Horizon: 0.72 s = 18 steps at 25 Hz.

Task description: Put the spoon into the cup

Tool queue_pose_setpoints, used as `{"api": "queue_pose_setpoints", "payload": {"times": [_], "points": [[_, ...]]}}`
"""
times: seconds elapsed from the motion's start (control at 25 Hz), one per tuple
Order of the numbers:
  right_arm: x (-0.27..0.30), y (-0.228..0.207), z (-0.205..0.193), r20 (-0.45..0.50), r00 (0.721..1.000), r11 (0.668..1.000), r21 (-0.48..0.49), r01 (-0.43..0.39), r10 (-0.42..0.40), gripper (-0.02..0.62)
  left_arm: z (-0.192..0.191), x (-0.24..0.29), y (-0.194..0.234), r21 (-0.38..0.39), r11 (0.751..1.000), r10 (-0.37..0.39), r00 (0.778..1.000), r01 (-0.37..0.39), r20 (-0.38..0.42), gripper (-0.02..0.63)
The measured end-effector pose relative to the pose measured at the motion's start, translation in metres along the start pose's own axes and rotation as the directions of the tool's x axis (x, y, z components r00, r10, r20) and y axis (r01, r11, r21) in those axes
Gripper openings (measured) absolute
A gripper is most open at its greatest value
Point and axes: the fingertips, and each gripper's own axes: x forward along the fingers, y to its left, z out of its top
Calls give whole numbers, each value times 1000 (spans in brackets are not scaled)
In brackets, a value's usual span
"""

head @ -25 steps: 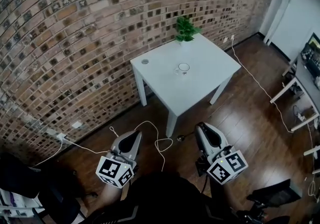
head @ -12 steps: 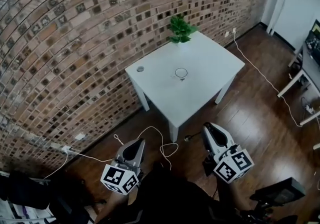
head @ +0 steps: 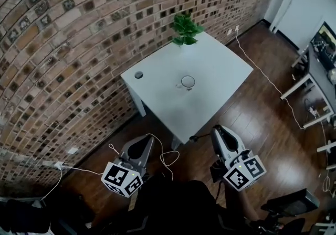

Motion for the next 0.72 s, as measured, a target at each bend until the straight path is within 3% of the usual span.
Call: {"api": "queue_pose_setpoints", "payload": {"times": [0.16, 0.36, 0.72], "points": [[14, -18, 1, -1, 999, 999, 8, 32, -32, 58, -5, 18, 16, 10, 1000, -3, 1000, 3, -19, -8], [30, -53, 13, -12, 1000, 1000, -3, 14, -14, 58, -5, 47, 22, 10, 999, 44, 999, -44, -28, -8], [70, -136, 30, -49, 991, 991, 31, -126, 128, 58, 6, 112, 2, 42, 973, 226, 974, -225, -11, -8]]}}
